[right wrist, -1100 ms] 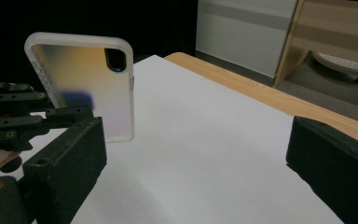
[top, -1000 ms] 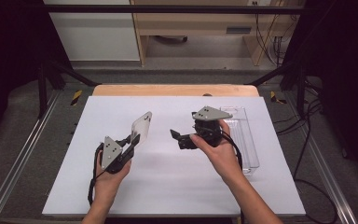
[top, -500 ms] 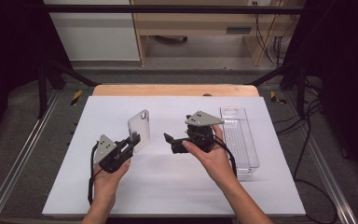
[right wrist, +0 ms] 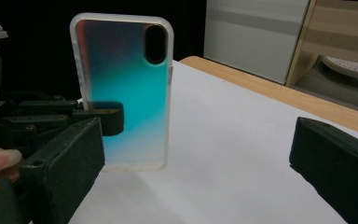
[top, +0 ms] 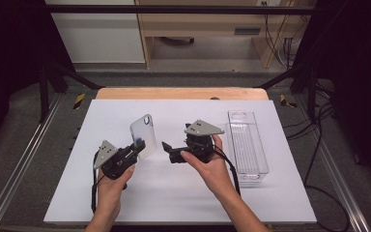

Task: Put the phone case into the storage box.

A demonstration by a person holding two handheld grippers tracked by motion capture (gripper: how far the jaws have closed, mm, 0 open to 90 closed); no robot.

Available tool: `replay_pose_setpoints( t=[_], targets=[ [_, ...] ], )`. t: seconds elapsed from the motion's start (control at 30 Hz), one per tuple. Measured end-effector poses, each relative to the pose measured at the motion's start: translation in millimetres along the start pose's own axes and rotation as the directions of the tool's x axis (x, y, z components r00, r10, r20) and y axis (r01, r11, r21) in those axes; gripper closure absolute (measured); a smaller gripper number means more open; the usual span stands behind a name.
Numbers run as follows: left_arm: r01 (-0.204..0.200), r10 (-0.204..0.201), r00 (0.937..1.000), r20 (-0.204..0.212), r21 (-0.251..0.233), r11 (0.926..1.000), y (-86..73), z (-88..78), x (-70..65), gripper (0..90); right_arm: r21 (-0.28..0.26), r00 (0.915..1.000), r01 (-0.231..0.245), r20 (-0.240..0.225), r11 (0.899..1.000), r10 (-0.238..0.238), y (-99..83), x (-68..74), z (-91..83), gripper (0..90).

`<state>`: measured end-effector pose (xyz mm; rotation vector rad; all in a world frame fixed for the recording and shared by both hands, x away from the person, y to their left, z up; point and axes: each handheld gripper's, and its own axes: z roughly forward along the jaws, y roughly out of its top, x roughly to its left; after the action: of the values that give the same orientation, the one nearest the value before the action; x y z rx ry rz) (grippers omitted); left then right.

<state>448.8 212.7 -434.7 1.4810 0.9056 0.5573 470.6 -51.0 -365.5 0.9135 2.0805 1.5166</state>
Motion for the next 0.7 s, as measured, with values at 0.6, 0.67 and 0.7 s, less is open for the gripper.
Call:
replay_pose_setpoints(
  t=[0.6, 0.67, 0.7],
  targets=[
    [0.003, -0.003, 0.9987, 0.051, 0.018, 0.9998, -3.3, 3.0, -17.1, 80.8, -0.045, 0.9968, -0.021, 0.076, 0.999, 0.024, -8.9, 27.5, 14.6, 3.7],
    [0.001, -0.003, 0.9984, 0.056, 0.021, 0.9998, -4.0, 3.4, -18.7, 80.8, -0.045, 0.9966, -0.019, 0.079, 0.999, 0.023, -12.1, 29.2, 13.3, 3.6],
    [0.000, -0.001, 0.9983, 0.058, 0.023, 0.9997, -4.4, 3.7, -19.6, 80.8, -0.049, 0.9971, -0.020, 0.072, 0.999, 0.024, -13.3, 29.7, 12.3, 3.6]
  ],
)
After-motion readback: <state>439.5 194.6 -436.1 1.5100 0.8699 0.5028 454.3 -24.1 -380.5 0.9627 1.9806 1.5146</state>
